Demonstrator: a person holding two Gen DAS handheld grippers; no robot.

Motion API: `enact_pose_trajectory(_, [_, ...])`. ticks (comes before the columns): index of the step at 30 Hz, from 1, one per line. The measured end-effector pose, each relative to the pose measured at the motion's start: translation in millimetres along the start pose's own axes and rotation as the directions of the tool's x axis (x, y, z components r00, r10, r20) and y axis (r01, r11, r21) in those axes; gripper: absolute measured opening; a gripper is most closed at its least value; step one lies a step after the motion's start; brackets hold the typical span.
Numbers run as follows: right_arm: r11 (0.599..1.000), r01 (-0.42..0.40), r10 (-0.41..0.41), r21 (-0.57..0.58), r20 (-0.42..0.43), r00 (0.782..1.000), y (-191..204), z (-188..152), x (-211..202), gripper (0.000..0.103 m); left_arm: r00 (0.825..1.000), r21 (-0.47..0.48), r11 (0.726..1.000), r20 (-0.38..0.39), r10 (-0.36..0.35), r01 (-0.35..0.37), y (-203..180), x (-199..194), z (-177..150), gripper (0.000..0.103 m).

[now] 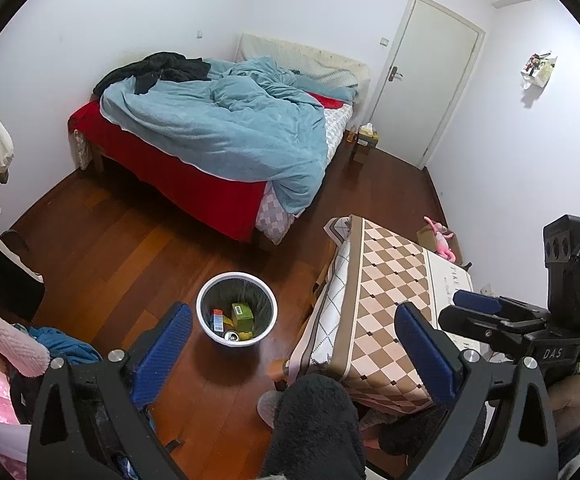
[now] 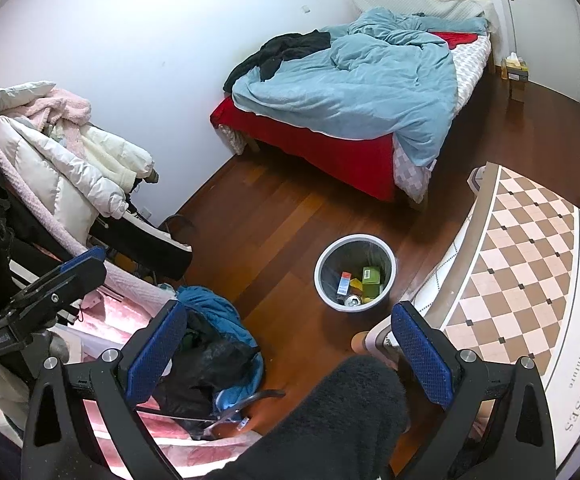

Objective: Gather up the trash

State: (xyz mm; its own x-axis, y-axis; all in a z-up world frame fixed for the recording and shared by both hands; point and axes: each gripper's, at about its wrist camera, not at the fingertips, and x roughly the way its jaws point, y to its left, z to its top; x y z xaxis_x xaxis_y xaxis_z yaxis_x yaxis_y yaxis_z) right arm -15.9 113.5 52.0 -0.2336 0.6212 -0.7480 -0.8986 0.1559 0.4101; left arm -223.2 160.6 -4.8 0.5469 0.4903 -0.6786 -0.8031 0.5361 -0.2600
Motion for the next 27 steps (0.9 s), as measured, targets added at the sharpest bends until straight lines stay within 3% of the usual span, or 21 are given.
enact_pose_trajectory(27, [1.0,-0.019,0.019,0.0,0.001,1.0,-2.8,-1.1,-9.5,0.103,0.999,-0.005,0.999,-0.023,-0.033,0.033,-1.2,8.1,0.8,0.103])
